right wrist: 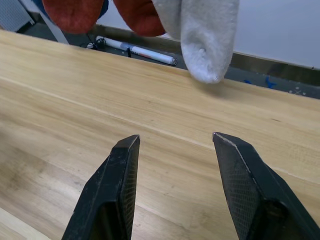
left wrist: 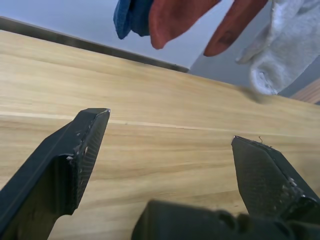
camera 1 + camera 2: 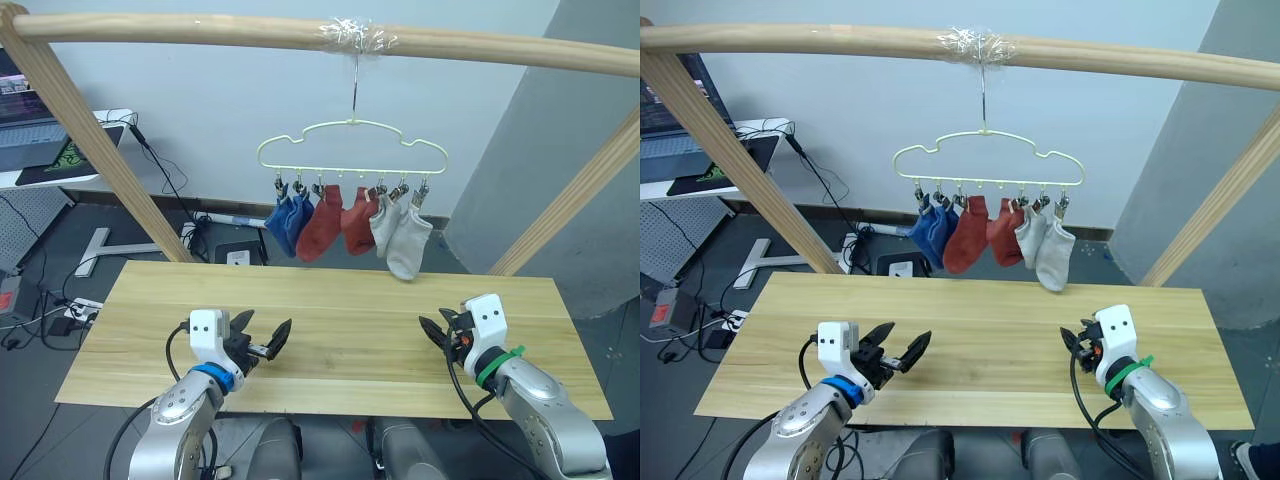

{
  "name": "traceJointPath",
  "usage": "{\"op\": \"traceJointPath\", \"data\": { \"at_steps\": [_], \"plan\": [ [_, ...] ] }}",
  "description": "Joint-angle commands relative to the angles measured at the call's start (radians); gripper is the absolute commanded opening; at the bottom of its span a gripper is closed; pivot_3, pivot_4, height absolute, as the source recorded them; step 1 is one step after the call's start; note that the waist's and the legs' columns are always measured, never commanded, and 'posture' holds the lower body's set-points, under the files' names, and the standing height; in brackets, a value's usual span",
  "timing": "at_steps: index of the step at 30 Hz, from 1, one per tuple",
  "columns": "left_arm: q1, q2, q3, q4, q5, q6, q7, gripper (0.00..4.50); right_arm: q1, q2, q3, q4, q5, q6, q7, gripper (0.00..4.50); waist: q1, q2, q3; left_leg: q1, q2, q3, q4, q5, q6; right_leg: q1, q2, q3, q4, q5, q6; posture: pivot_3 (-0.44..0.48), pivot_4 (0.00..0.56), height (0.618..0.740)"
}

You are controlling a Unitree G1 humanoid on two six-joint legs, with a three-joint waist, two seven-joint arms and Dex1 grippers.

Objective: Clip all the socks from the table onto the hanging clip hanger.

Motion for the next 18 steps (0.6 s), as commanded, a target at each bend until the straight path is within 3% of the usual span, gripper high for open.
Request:
{"op": "traceJointPath", "data": {
  "at_steps": [1, 6, 18],
  "plan": [
    [0.039, -0.019, -0.028, -0.074, -0.003, -0.041, 0.026, 4.48, 0.001, -0.014, -0.002, 0.010, -0.016, -0.074, 0.005, 2.38, 0.007, -0.001, -0.008, 0.000, 0.000, 0.000, 0.000, 0.000, 0.000, 0.000, 0.000, 0.000, 0.000, 0.000, 0.000, 0.064, 0.130, 0.740],
    [0.095, -0.049, -0.044, -0.086, 0.001, -0.082, 0.062, 4.48, 0.021, 0.004, 0.014, 0.031, -0.033, -0.172, -0.005, 2.38, 0.027, 0.001, -0.026, 0.001, 0.000, 0.000, -0.002, 0.000, 0.000, 0.000, 0.001, -0.001, 0.000, 0.000, 0.000, 0.088, 0.108, 0.740],
    [0.086, -0.057, -0.046, -0.059, -0.008, -0.103, 0.101, 4.48, 0.040, 0.023, 0.018, 0.020, -0.028, -0.151, -0.034, 2.38, 0.033, 0.001, -0.044, 0.001, 0.000, 0.001, 0.001, 0.000, 0.000, 0.000, 0.000, 0.000, -0.001, -0.001, -0.001, 0.053, 0.104, 0.740]
  ]
}}
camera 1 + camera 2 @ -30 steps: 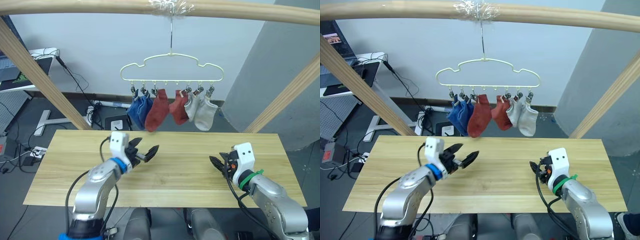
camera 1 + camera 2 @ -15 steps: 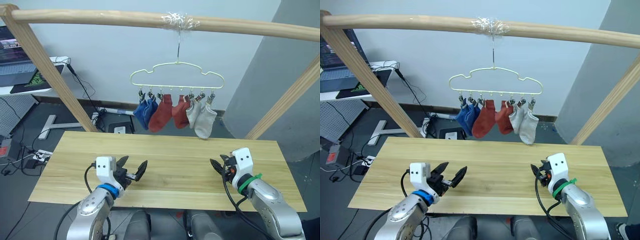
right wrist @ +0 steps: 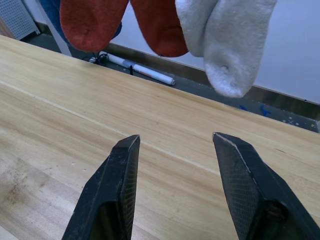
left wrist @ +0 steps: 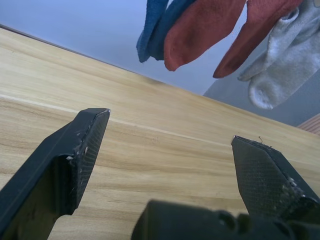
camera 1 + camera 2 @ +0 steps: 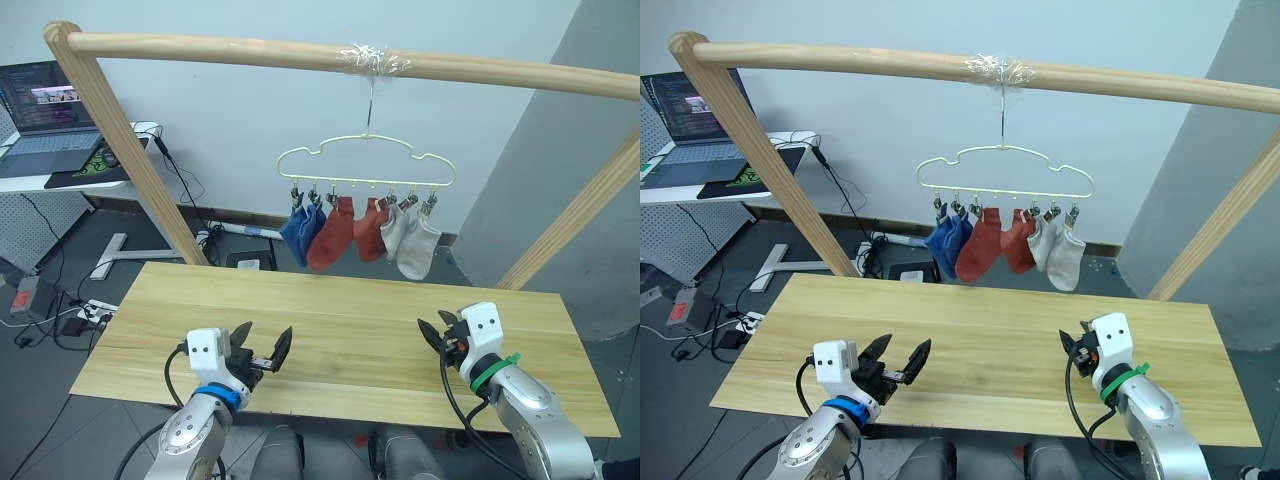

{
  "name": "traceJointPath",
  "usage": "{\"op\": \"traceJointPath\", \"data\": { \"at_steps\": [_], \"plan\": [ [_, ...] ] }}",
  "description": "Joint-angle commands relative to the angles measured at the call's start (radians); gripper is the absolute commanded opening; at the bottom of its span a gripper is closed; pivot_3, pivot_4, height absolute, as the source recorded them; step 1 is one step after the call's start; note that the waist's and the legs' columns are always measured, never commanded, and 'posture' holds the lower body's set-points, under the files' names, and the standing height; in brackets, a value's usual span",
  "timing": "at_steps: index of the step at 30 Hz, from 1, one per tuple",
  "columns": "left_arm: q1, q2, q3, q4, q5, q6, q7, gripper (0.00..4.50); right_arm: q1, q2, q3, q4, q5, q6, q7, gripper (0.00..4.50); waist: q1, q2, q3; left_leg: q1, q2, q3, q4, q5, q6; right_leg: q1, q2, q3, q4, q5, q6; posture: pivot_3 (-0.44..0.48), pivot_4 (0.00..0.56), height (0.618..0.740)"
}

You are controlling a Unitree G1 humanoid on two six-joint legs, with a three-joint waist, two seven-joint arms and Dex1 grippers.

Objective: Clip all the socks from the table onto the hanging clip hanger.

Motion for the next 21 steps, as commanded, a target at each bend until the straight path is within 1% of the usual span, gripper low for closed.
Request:
{"op": "traceJointPath", "data": {
  "at_steps": [1, 9, 13, 17, 21],
  "plan": [
    [-0.017, 0.002, -0.003, -0.020, -0.009, -0.014, 0.010, 4.48, 0.003, 0.003, -0.020, -0.031, 0.019, -0.002, -0.007, 2.38, 0.000, 0.001, -0.002, 0.000, 0.000, 0.000, 0.000, 0.000, 0.000, 0.000, 0.000, 0.000, 0.000, 0.000, 0.000, 0.052, 0.104, 0.740],
    [-0.036, 0.012, -0.004, -0.012, -0.017, -0.006, 0.007, 4.48, 0.029, 0.026, -0.026, -0.044, 0.028, -0.007, -0.019, 2.38, -0.002, 0.003, -0.013, 0.000, 0.000, 0.000, -0.001, 0.000, 0.000, 0.000, 0.000, 0.000, 0.001, 0.000, 0.000, 0.022, 0.099, 0.740],
    [-0.078, 0.023, 0.011, 0.021, -0.017, 0.007, 0.013, 4.48, 0.014, 0.032, -0.018, -0.029, 0.022, -0.016, -0.024, 2.38, -0.003, 0.003, -0.019, 0.000, 0.000, 0.000, -0.001, 0.000, 0.000, 0.000, 0.001, -0.001, 0.001, 0.000, 0.000, 0.010, 0.083, 0.740],
    [-0.146, 0.037, 0.032, 0.049, -0.021, 0.037, 0.032, 4.48, -0.004, 0.038, -0.024, -0.005, 0.018, -0.032, -0.028, 2.38, -0.004, 0.003, -0.025, 0.001, 0.000, 0.000, 0.000, 0.000, 0.000, 0.001, 0.001, -0.001, 0.001, 0.000, 0.000, 0.006, 0.089, 0.740],
    [-0.158, 0.046, 0.030, 0.040, -0.029, 0.043, 0.018, 4.48, 0.006, 0.040, -0.026, -0.018, 0.021, -0.031, -0.028, 2.38, -0.005, 0.003, -0.028, 0.001, 0.000, 0.000, 0.000, 0.000, 0.000, 0.001, 0.001, 0.000, 0.001, 0.000, 0.000, 0.004, 0.087, 0.740]
  ]
}}
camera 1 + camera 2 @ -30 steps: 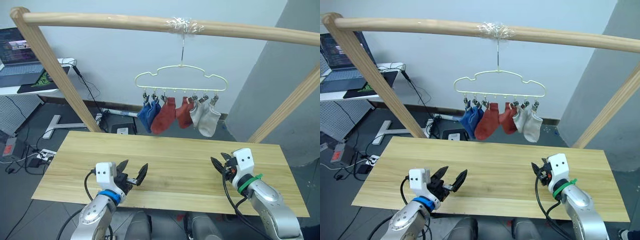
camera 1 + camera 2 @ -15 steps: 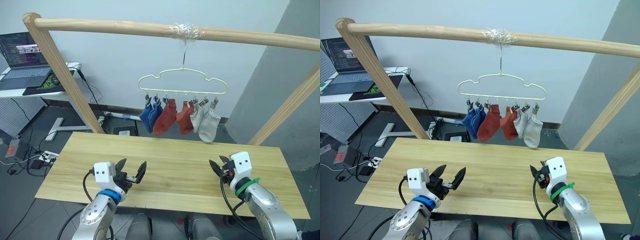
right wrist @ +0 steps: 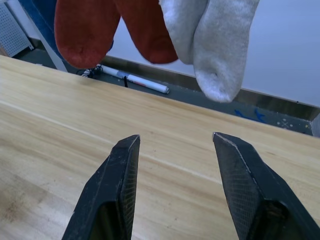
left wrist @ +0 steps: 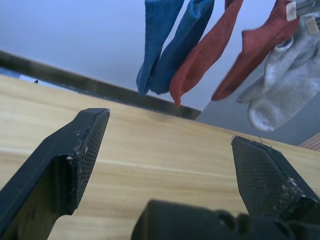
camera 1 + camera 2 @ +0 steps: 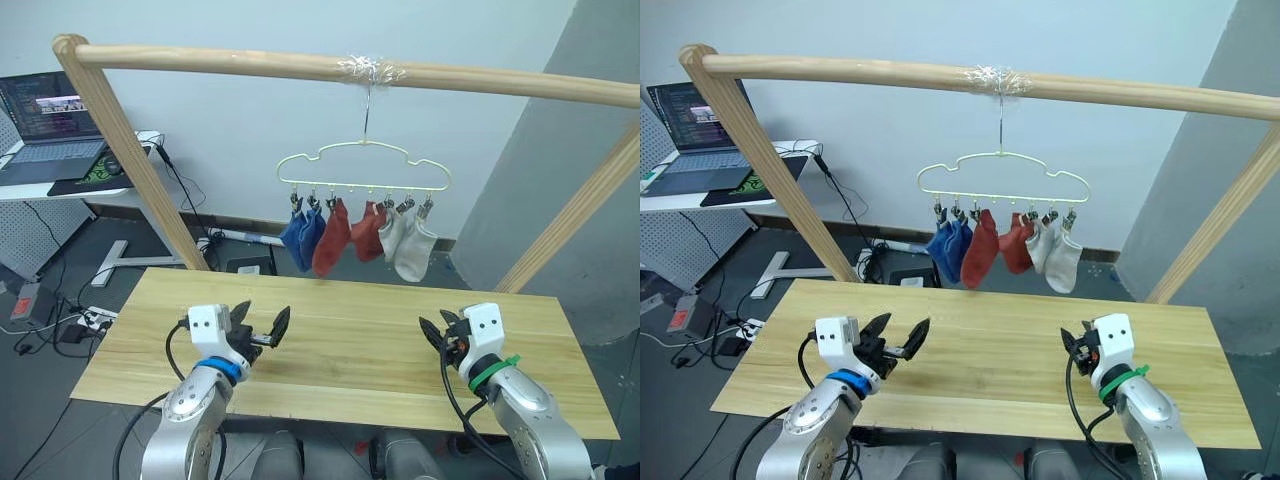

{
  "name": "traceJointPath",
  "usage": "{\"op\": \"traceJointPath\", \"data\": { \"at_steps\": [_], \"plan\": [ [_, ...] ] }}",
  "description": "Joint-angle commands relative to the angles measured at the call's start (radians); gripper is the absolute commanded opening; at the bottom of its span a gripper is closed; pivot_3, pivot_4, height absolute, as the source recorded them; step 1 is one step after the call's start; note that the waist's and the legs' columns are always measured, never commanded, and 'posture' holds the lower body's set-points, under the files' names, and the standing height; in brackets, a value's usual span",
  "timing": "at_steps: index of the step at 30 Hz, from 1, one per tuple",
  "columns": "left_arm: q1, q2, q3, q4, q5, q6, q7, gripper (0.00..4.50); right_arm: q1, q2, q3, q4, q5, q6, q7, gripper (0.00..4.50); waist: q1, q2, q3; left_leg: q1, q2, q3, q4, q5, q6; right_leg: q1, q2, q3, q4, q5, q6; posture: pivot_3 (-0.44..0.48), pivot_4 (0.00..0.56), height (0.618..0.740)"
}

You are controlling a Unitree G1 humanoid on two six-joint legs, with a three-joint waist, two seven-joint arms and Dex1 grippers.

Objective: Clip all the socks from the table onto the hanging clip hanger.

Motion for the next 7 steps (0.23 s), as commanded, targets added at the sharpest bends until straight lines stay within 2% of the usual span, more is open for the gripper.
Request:
{"op": "traceJointPath", "data": {
  "at_steps": [1, 7],
  "plan": [
    [-0.007, 0.009, 0.000, -0.021, -0.014, -0.007, -0.010, 4.48, 0.001, 0.000, -0.013, -0.019, 0.011, -0.025, -0.003, 2.38, 0.000, 0.000, -0.001, 0.000, 0.000, 0.000, 0.000, 0.000, 0.000, 0.000, 0.000, 0.000, 0.000, 0.000, 0.000, 0.003, 0.086, 0.740],
    [-0.001, 0.012, 0.010, -0.010, -0.038, -0.050, -0.049, 4.48, -0.015, -0.002, -0.012, -0.009, 0.008, -0.025, -0.001, 2.38, 0.000, 0.002, -0.002, 0.000, 0.000, 0.000, -0.001, 0.000, 0.000, 0.000, 0.000, 0.000, 0.001, 0.000, 0.000, 0.004, 0.083, 0.740]
  ]
}}
